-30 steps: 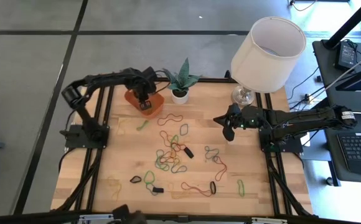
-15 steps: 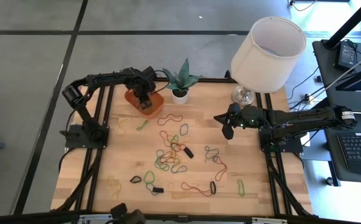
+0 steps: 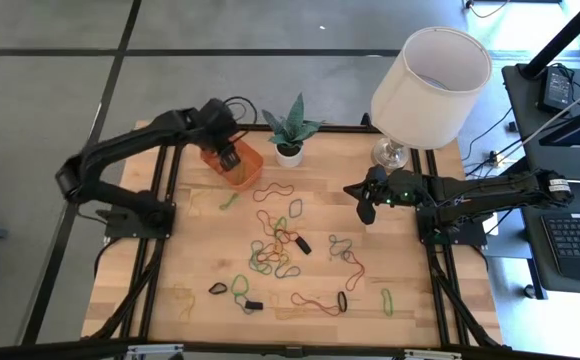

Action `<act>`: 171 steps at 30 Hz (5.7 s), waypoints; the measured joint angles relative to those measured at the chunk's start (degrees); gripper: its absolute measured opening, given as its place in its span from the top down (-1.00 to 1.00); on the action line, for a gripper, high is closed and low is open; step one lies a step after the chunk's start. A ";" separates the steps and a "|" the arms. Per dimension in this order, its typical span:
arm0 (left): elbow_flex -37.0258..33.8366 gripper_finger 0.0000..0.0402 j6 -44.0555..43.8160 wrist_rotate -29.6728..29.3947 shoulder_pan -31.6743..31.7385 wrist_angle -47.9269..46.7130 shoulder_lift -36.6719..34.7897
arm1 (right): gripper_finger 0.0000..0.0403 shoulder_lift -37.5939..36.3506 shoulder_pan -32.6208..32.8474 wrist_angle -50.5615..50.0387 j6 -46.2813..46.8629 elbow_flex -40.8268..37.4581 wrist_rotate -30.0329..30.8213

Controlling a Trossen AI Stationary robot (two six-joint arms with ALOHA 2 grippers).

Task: Pick and place rubber bands into bin
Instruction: Put the black rubber band into the orange bin

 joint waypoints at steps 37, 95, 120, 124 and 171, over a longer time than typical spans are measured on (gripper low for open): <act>-13.13 0.99 -24.84 -2.62 -48.04 16.01 2.10 | 0.98 0.11 1.05 9.96 2.26 0.09 -4.54; -30.27 0.98 -12.50 -4.58 -49.42 11.45 -32.85 | 0.57 64.08 14.94 -34.97 22.73 52.94 -5.97; -30.25 0.99 -12.35 -4.14 -49.42 11.46 -32.83 | 0.99 63.54 14.46 -36.91 19.47 57.83 -5.11; -30.25 0.99 -12.35 -4.12 -49.42 11.46 -32.83 | 0.99 63.54 14.46 -36.90 19.70 57.82 -5.11; -30.23 0.99 -12.37 -4.53 -49.40 11.43 -32.44 | 0.92 69.51 16.88 -40.63 25.49 57.95 -6.87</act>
